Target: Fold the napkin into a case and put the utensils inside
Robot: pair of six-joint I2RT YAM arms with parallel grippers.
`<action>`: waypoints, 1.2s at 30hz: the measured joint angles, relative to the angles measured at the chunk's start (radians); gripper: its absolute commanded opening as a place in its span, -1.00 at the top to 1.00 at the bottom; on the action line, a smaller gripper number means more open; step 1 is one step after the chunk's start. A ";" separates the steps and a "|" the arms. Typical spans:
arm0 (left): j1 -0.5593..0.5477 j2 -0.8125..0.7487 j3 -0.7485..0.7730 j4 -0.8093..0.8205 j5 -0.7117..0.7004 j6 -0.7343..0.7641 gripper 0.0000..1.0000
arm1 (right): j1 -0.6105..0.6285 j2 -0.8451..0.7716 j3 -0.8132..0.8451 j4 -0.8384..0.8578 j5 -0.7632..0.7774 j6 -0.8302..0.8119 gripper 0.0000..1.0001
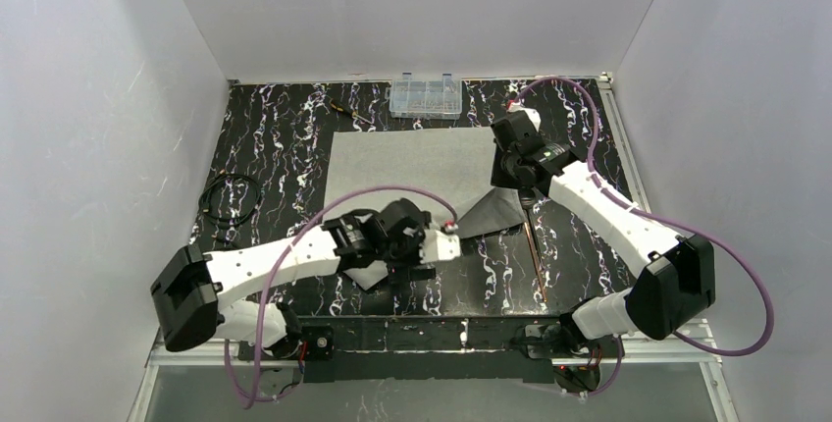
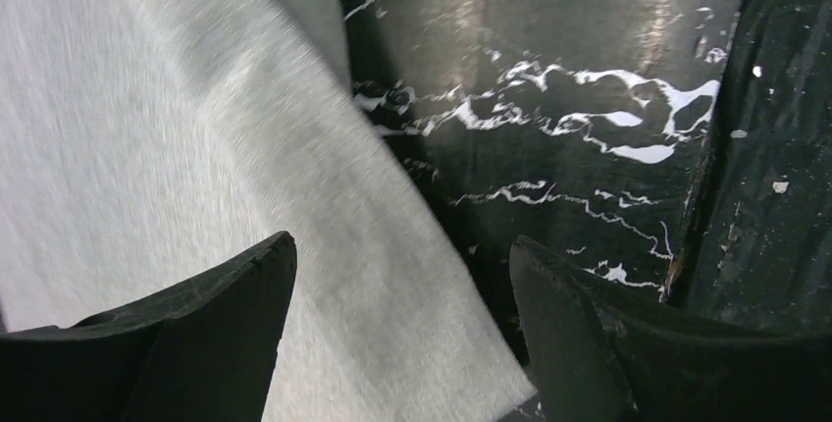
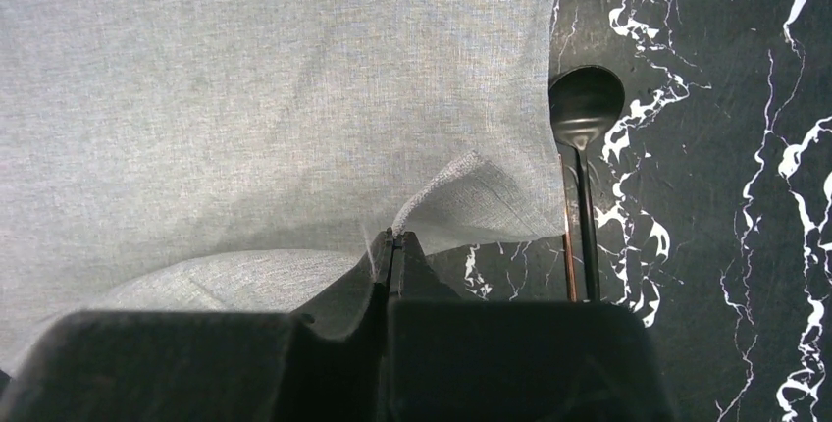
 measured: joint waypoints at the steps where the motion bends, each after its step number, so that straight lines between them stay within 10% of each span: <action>1: -0.037 0.014 -0.003 0.016 -0.025 0.018 -0.50 | -0.002 0.000 -0.001 0.006 -0.002 0.000 0.93; 31: -0.182 -0.130 -0.280 -0.047 -0.254 0.208 -0.31 | -0.035 -0.020 -0.059 0.072 -0.007 -0.026 0.91; 36: -0.183 -0.052 -0.278 -0.034 -0.264 0.215 0.16 | -0.036 -0.039 -0.065 0.078 -0.005 -0.025 0.91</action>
